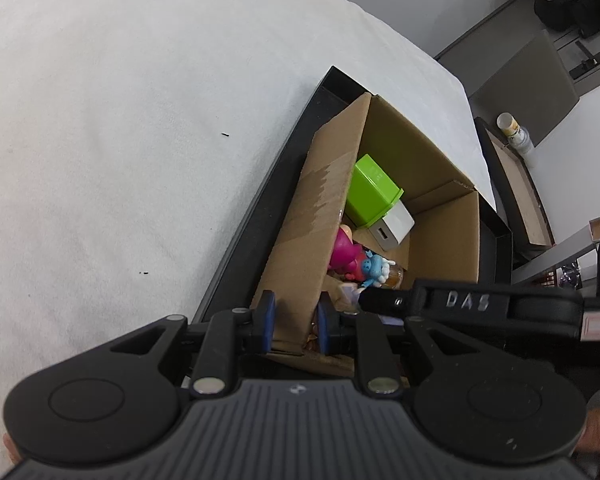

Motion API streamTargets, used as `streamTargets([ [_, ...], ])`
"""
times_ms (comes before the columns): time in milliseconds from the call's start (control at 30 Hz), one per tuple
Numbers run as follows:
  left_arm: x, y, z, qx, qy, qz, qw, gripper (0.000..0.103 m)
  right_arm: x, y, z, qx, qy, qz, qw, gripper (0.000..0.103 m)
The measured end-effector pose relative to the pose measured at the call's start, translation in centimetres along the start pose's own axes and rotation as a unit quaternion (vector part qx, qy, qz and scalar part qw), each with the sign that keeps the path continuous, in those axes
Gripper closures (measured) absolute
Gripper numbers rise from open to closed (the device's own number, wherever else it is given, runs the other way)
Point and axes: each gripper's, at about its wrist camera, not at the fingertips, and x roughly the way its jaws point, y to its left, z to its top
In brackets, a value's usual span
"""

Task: Organize rigid objects
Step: 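Carry the lavender block figure into the box with the right tool and release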

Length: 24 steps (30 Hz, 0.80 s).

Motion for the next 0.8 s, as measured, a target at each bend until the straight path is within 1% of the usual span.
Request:
streamTargets([
  [367,0.2,0.1,0.3,-0.007,-0.002,0.005,1.0,0.083,-2.6,-0.7,1.5,0.01,-0.033,0.024,0.999,0.056],
  [433,0.3,0.0,0.3,-0.008,-0.003,0.007,0.9999,0.083,-3.3,-1.0,1.5,0.011,-0.039,0.026,0.999,0.056],
  [567,0.3,-0.1,0.3,-0.011,-0.005,0.01,0.9999,0.083,-4.4,-1.5,1.4,0.014,-0.042,0.031,0.999,0.052],
  [800,0.2,-0.4,0.4,-0.014,-0.005,0.017,0.9997,0.083,-6.1,-2.8,0.9,0.02,-0.053,0.036,0.998,0.051],
])
